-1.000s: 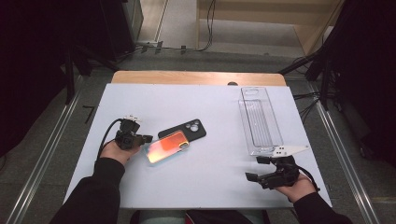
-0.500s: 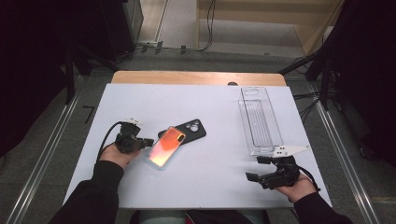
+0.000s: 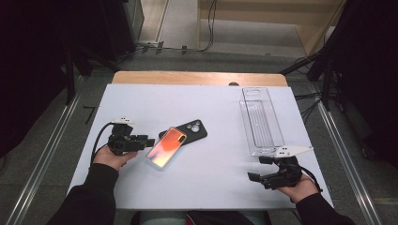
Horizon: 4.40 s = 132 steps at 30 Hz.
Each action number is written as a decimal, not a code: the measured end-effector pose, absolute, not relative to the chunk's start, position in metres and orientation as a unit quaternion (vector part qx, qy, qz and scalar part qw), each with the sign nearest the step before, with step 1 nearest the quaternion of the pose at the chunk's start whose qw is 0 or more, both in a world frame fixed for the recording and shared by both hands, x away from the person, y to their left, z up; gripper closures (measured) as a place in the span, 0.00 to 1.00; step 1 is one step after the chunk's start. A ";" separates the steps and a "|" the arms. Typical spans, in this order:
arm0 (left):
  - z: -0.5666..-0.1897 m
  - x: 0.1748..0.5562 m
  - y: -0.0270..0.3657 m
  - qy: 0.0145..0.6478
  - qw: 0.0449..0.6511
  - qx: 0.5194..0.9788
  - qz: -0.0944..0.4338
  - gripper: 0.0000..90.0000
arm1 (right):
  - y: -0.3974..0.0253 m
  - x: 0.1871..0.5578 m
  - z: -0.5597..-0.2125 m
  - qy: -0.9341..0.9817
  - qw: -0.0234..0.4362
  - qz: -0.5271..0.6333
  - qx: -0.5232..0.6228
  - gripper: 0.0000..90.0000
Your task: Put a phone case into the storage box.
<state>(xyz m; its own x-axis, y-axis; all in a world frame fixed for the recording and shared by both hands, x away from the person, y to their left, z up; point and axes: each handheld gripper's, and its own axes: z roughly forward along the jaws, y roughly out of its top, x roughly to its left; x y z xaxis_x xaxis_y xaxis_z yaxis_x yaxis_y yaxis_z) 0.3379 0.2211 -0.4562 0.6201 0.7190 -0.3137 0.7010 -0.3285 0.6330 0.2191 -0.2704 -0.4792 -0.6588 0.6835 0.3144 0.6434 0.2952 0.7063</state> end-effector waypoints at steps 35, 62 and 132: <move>-0.460 0.264 0.206 0.344 0.441 0.829 -0.022 0.31 | -0.272 0.220 -0.480 0.801 0.036 0.429 0.417 0.14; -0.445 0.288 0.196 0.384 0.434 0.815 0.002 0.27 | -0.270 0.221 -0.481 0.803 0.033 0.425 0.417 0.14; -0.489 0.334 0.147 0.431 0.339 0.831 0.092 0.00 | -0.272 0.220 -0.480 0.803 0.036 0.425 0.416 0.14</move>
